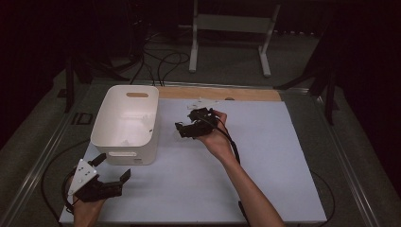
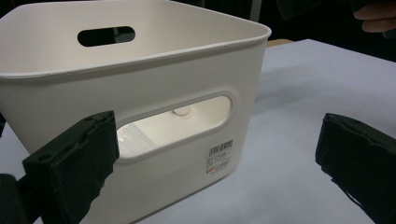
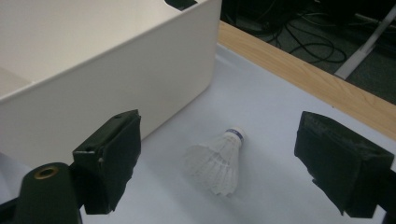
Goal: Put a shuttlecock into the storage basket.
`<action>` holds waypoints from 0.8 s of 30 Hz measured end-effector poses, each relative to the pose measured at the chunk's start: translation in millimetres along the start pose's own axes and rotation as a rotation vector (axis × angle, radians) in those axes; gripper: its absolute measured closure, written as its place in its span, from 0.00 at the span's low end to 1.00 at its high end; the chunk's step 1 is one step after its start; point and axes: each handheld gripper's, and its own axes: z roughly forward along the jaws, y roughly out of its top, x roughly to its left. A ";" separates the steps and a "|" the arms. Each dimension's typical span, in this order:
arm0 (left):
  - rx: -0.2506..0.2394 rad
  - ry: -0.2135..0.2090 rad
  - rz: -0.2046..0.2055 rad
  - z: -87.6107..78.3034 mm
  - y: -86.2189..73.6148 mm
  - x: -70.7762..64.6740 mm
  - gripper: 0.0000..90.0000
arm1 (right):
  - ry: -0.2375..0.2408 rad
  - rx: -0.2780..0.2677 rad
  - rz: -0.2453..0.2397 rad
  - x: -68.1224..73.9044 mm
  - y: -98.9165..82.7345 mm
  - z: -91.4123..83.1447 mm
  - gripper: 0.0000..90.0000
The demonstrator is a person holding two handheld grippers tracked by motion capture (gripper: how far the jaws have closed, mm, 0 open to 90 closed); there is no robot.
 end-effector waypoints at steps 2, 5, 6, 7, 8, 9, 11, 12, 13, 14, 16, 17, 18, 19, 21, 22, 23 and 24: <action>0.001 0.001 0.000 -0.2 0.0 0.1 0.00 | 0.001 0.004 0.001 -0.8 -1.7 1.2 0.16; 0.000 0.000 0.000 -0.3 0.1 0.2 0.00 | -0.001 0.012 0.001 -2.2 -3.9 2.8 0.16; 0.001 0.001 -0.001 -0.3 0.1 0.2 0.00 | -0.001 0.013 -0.001 -2.5 -4.4 3.4 0.16; 0.001 0.001 -0.001 -0.2 0.1 0.1 0.00 | -0.002 0.016 0.001 -2.6 -4.9 3.7 0.16; 0.001 0.001 -0.001 -0.1 0.1 0.0 0.00 | -0.002 0.017 0.001 -2.9 -5.3 4.1 0.16; 0.001 0.001 -0.001 0.0 0.1 -0.1 0.00 | -0.001 0.015 0.002 -3.0 -5.7 4.9 0.16; 0.001 0.000 -0.001 -0.1 0.1 0.0 0.00 | -0.002 0.018 0.003 -3.2 -6.2 6.0 0.16; 0.000 0.000 -0.001 -0.2 0.1 0.1 0.00 | -0.003 0.020 0.000 -3.4 -6.6 6.8 0.16; -0.001 0.000 -0.002 -0.2 0.1 0.1 0.00 | -0.004 0.024 0.004 -3.1 -7.0 7.4 0.16; 0.000 0.001 -0.002 -0.2 0.1 0.1 0.00 | -0.004 0.024 0.000 -3.8 -7.5 8.4 0.16; -0.002 0.000 -0.002 -0.2 0.1 0.1 0.00 | -0.004 0.028 0.002 -4.2 -8.6 10.6 0.17; -0.002 0.000 -0.002 -0.2 0.1 0.1 0.00 | -0.006 0.031 0.000 -4.4 -9.2 11.3 0.17; -0.002 0.000 -0.002 -0.1 0.0 0.1 0.00 | -0.004 0.033 0.002 -4.6 -9.6 12.1 0.16; -0.001 0.000 -0.002 -0.1 0.0 0.2 0.00 | -0.005 0.034 -0.002 -5.0 -9.9 12.7 0.16; -0.001 0.000 -0.002 -0.1 0.0 0.1 0.00 | -0.007 0.034 0.000 -5.2 -10.4 13.5 0.17; 0.000 0.001 -0.001 -0.1 0.0 0.0 0.00 | -0.007 0.034 0.000 -5.4 -10.5 13.8 0.17; 0.001 0.001 -0.002 0.1 0.0 0.0 0.00 | -0.008 0.036 -0.002 -5.5 -10.6 14.1 0.17; 0.001 0.001 -0.002 0.2 -0.1 -0.2 0.00 | -0.010 0.037 -0.006 -5.6 -10.7 14.5 0.17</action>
